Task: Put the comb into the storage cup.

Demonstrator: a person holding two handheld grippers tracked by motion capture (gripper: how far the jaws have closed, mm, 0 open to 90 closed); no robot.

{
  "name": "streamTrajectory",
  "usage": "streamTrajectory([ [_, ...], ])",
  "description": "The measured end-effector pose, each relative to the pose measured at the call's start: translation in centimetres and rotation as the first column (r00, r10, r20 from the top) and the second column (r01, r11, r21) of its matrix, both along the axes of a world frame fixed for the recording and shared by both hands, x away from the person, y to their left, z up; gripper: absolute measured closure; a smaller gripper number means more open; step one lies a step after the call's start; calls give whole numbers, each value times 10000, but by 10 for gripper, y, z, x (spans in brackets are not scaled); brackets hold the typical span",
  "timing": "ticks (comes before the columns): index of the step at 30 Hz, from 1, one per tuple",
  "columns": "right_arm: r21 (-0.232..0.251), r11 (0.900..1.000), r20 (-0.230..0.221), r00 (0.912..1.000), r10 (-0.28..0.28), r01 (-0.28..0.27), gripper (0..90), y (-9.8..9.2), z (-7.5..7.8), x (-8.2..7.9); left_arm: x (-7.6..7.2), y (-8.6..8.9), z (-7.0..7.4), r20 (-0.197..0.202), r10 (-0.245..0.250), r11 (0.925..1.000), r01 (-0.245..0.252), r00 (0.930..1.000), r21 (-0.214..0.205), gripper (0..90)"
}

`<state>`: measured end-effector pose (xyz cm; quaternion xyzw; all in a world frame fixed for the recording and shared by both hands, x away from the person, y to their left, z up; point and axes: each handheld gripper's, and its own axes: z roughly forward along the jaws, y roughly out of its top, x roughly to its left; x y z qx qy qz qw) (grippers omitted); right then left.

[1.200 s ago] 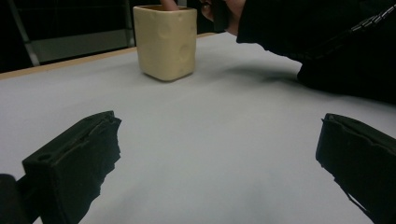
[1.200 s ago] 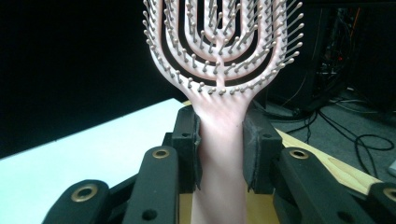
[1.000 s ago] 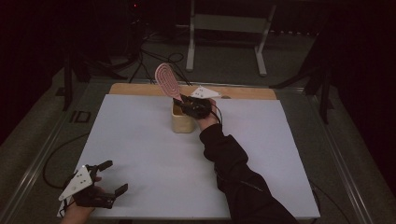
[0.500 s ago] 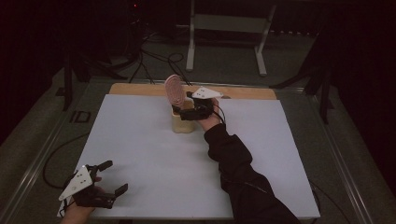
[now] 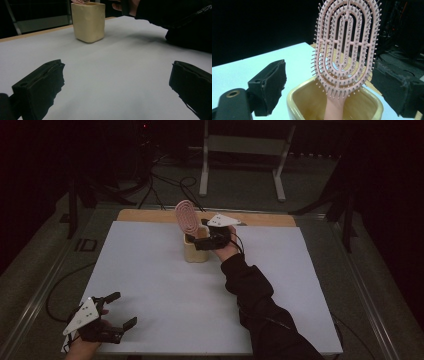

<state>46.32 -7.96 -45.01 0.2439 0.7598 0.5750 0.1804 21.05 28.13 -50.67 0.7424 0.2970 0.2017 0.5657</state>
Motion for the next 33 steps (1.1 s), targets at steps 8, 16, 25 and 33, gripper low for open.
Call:
streamTrajectory([
  [8,-149,9999,-318,9995,-87,82,101,1,5,-1,0,0,0,18,-8,10000,8,10000,4,0],
  [16,-520,9986,-603,9982,6,-38,101,-1,8,-2,1,-1,0,-44,-10,10000,10,10000,-39,0],
  [25,-682,9975,-732,9972,151,-201,101,-10,17,-5,1,-1,0,-33,10,10000,-10,10000,-18,0],
  [33,-752,9960,-925,9949,414,-484,101,-20,19,-9,1,-1,-1,-73,3,10000,-3,10000,-20,0],
])
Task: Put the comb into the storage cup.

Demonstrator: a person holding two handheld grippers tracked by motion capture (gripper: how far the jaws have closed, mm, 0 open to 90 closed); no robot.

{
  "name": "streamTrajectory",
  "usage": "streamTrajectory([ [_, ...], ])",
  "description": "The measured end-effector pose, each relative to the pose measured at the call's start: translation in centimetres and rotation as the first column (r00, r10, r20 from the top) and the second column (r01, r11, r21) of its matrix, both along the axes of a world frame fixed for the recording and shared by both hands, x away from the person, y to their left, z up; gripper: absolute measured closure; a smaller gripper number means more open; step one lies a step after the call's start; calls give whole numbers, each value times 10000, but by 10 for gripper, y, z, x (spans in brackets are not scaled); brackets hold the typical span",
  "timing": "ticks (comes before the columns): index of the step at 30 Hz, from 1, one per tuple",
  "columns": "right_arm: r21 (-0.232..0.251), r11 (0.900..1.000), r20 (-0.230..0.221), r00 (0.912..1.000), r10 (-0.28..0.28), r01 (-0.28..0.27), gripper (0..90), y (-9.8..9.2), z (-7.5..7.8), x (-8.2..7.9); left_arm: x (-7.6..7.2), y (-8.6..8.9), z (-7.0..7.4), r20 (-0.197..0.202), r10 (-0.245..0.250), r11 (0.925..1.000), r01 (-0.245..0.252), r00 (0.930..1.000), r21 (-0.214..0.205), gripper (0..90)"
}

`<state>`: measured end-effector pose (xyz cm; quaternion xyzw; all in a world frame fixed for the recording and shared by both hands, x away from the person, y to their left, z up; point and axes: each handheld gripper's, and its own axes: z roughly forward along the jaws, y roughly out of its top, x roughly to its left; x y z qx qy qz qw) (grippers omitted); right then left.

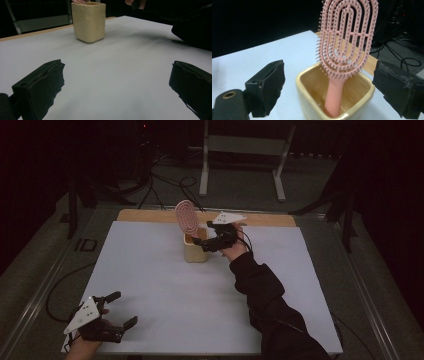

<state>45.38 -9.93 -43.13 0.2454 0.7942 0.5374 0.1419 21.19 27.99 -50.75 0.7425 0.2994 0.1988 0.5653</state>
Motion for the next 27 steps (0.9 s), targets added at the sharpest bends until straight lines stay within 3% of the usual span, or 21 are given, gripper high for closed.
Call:
streamTrajectory([
  [15,104,9999,-76,10000,-8,8,101,-30,4,-12,-1,1,1,71,5,10000,-5,10000,-30,0],
  [27,-215,9995,-58,9997,-241,240,101,-54,5,-25,-1,1,1,83,21,10000,-21,10000,-2,0],
])
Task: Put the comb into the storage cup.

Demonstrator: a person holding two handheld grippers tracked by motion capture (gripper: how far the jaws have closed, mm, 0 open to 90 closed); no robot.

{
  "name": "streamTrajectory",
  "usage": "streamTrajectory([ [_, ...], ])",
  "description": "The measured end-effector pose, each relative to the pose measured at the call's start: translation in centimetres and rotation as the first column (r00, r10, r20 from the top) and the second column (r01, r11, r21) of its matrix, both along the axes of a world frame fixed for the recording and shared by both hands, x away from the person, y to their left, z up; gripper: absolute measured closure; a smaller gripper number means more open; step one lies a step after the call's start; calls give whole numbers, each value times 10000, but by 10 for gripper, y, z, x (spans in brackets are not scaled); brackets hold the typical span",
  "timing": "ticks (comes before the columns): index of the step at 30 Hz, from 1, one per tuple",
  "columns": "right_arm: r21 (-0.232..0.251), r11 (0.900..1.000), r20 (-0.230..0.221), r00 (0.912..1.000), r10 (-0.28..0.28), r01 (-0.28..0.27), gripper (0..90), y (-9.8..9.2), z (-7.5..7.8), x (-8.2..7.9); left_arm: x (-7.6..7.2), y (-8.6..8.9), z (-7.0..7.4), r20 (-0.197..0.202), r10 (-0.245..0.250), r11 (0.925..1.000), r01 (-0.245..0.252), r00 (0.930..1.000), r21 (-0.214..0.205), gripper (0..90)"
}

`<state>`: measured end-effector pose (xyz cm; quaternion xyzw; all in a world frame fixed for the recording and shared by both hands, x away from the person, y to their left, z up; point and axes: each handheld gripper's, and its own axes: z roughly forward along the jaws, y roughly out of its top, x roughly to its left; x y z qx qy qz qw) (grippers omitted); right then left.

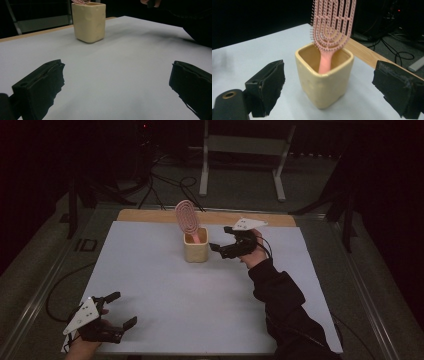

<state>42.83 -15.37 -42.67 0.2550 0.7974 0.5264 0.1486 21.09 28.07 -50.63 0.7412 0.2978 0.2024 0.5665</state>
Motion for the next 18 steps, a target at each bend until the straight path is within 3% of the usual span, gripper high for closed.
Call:
streamTrajectory([
  [18,-194,9994,-392,9988,-302,294,101,-45,-20,-33,0,0,0,-31,27,10000,-27,10000,31,0],
])
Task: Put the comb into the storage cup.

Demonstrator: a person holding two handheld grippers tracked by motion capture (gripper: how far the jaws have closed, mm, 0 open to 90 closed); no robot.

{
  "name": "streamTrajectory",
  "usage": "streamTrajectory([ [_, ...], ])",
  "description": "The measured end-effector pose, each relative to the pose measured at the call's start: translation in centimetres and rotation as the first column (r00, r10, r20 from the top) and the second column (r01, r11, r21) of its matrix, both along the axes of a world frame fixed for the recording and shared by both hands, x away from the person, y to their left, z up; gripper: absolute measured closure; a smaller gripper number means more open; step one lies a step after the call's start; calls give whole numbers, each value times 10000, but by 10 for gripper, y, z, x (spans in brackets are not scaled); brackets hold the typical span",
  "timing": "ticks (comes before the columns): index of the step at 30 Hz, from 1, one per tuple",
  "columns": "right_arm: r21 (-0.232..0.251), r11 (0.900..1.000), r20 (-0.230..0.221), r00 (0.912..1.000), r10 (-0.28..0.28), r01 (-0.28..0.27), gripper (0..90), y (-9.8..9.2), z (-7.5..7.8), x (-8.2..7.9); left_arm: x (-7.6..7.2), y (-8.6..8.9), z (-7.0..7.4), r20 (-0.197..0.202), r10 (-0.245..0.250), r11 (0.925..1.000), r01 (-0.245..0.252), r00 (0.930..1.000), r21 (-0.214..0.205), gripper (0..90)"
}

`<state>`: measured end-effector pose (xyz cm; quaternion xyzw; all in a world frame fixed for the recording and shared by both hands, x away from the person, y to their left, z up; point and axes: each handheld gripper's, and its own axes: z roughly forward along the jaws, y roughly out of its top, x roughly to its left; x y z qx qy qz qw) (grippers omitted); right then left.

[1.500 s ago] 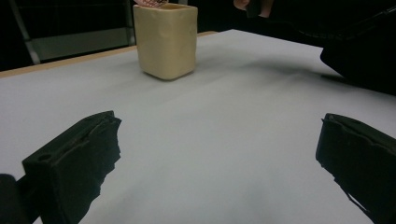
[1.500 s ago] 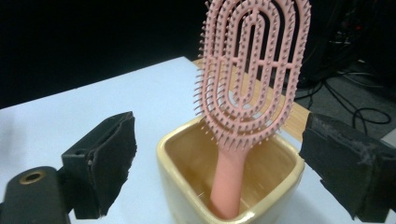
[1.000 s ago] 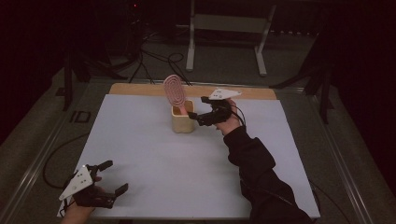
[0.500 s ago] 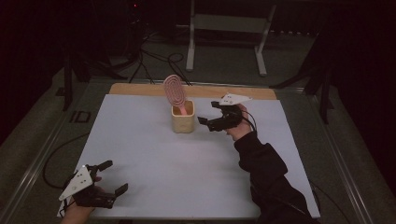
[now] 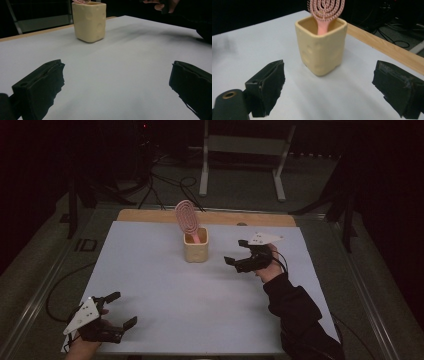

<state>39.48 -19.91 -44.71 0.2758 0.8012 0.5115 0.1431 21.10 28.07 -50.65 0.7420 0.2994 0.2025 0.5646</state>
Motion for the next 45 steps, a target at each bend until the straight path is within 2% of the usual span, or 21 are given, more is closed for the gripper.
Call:
streamTrajectory([
  [14,166,9996,-132,9996,-239,241,101,-30,-11,-28,-1,0,0,31,23,10000,-22,10000,-19,0],
  [17,17,9999,-30,9999,-140,140,101,-35,-11,-36,0,0,0,-17,13,10000,-13,10000,10,0],
  [27,-60,9998,-124,9998,-182,182,101,-47,-22,-62,0,-1,0,22,13,10000,-13,10000,22,0],
  [30,-208,9996,4,9998,-187,187,101,-50,-25,-71,-1,0,0,26,30,10000,-31,10000,29,0],
  [33,-187,9997,52,9998,-175,176,101,-55,-28,-79,0,0,0,12,25,10000,-25,10000,26,0],
  [40,-15,9996,-179,9994,-287,287,101,-65,-35,-99,0,0,0,-17,32,10000,-32,10000,22,0],
  [43,240,9995,-262,9995,-202,208,101,-69,-38,-106,0,-1,0,11,25,10000,-25,10000,28,0],
  [45,177,9996,-283,9994,-219,224,100,-71,-41,-110,0,-1,0,-11,31,10000,-31,10000,36,0],
])
